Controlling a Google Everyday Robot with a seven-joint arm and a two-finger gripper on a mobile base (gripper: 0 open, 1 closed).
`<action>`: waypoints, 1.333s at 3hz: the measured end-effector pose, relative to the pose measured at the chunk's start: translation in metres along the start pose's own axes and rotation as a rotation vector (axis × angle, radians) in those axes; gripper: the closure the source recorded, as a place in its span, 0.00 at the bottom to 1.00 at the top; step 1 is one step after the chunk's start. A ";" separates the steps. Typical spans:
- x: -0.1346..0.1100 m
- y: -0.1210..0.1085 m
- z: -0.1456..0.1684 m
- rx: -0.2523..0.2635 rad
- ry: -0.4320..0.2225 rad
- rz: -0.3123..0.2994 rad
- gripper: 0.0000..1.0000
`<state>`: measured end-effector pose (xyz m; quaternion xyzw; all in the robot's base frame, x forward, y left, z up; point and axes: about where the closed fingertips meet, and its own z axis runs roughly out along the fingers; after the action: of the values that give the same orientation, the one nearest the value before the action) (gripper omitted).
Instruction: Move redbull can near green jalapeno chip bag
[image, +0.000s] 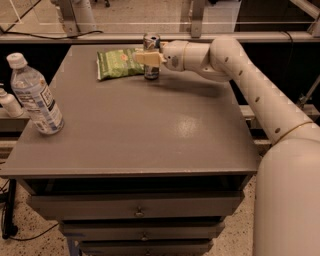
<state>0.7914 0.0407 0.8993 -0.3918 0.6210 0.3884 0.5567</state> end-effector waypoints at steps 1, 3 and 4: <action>0.007 0.006 -0.003 -0.004 0.004 0.017 0.00; 0.012 0.008 -0.010 0.005 0.006 0.025 0.00; 0.003 -0.003 -0.031 0.033 0.021 -0.013 0.00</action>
Offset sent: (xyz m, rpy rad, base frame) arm -0.0049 -0.0083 -0.0052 0.0043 0.0138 -0.0028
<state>0.7818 0.0108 0.8988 -0.3906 0.6306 0.3703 0.5592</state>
